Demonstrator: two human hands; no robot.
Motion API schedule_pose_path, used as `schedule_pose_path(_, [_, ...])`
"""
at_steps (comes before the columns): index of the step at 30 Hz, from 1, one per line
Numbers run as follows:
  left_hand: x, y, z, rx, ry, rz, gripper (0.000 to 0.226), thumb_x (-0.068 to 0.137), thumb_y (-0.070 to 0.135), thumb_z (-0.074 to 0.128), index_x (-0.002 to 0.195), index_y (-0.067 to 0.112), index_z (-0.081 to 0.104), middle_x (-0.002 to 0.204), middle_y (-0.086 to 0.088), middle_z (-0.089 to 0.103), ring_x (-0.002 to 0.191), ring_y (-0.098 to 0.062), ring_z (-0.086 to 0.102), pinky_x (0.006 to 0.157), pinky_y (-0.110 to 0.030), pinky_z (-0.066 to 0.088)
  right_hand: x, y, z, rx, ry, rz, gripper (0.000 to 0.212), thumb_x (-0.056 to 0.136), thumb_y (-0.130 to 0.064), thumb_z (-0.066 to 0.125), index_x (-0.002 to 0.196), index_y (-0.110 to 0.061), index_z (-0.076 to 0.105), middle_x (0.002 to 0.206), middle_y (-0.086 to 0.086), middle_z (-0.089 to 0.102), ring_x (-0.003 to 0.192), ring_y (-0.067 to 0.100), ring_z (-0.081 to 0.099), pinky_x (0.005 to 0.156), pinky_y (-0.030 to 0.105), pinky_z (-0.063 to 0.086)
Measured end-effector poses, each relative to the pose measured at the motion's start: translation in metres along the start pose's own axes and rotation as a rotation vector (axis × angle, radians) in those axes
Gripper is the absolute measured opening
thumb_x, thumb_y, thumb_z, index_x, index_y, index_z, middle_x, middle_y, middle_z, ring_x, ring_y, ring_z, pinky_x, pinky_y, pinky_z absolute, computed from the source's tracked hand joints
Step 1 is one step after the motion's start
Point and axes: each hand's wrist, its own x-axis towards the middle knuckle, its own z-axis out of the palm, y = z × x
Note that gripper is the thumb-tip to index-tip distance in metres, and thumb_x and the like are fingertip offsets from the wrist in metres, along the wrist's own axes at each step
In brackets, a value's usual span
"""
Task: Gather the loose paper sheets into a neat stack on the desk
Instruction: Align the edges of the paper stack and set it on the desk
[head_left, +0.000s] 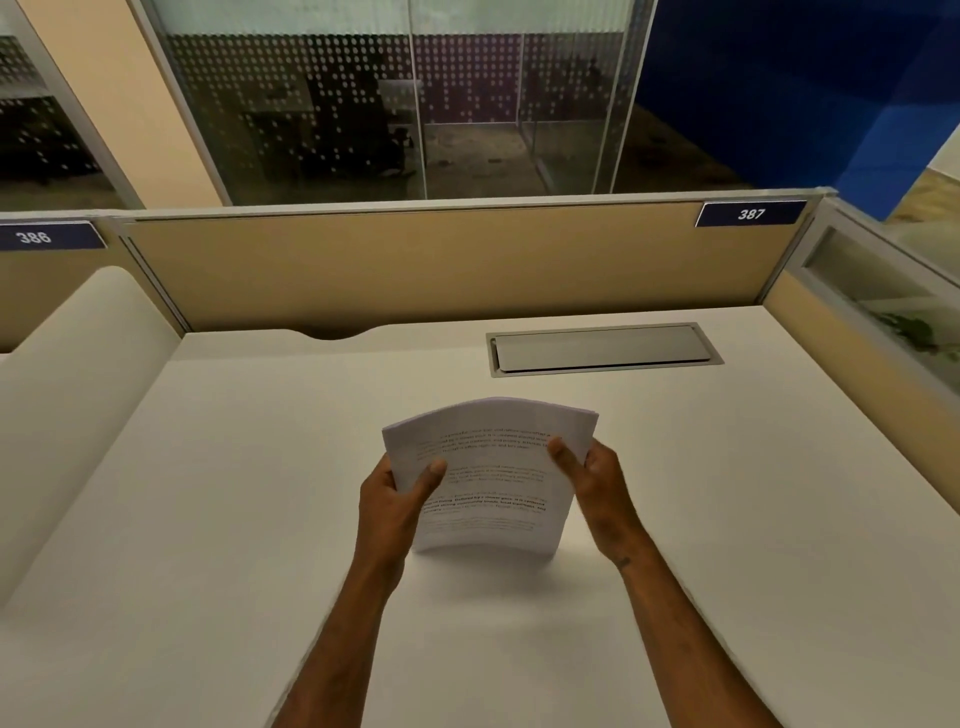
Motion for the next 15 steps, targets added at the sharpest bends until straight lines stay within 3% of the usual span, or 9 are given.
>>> schedule_pose_path(2, [0.001,0.016,0.0,-0.046,0.023,0.056,0.047,0.076,0.057,0.069,0.099,0.016,0.068,0.083,0.008,0.076,0.079,-0.006,0.072,0.062,-0.017,0.055,0.003,-0.013,0.0,0.01,0.045,-0.057,0.072,0.068,-0.084,0.047,0.099,-0.022,0.069,0.085,0.003,0.071,0.075,0.014,0.069,0.062,0.023,0.056])
schedule_pose_path(5, [0.004,0.038,0.007,-0.027,0.075,0.144,0.071,0.083,0.068,0.043,0.096,0.001,0.064,0.077,-0.005,0.066,0.065,0.0,0.062,0.056,-0.012,0.048,0.01,-0.026,0.006,0.005,0.114,-0.087,0.069,0.085,-0.07,0.033,0.094,-0.012,0.069,0.08,0.013,0.068,0.067,0.014,0.064,0.059,0.023,0.051])
schedule_pose_path(10, [0.006,0.052,0.02,-0.002,0.178,0.099,0.049,0.101,0.04,0.041,0.093,-0.001,0.065,0.076,-0.005,0.065,0.067,-0.014,0.058,0.06,-0.026,0.042,0.012,-0.025,0.012,0.025,0.182,-0.061,0.054,0.089,-0.054,0.035,0.079,-0.011,0.064,0.07,0.007,0.063,0.062,0.013,0.058,0.057,0.029,0.044])
schedule_pose_path(15, [0.004,0.056,0.019,0.02,0.149,0.104,0.048,0.091,0.043,0.038,0.092,0.002,0.063,0.078,-0.003,0.065,0.07,-0.016,0.058,0.06,-0.025,0.042,0.013,-0.021,0.009,0.027,0.142,-0.08,0.056,0.09,-0.054,0.034,0.09,-0.009,0.068,0.075,0.007,0.067,0.064,0.012,0.062,0.054,0.022,0.049])
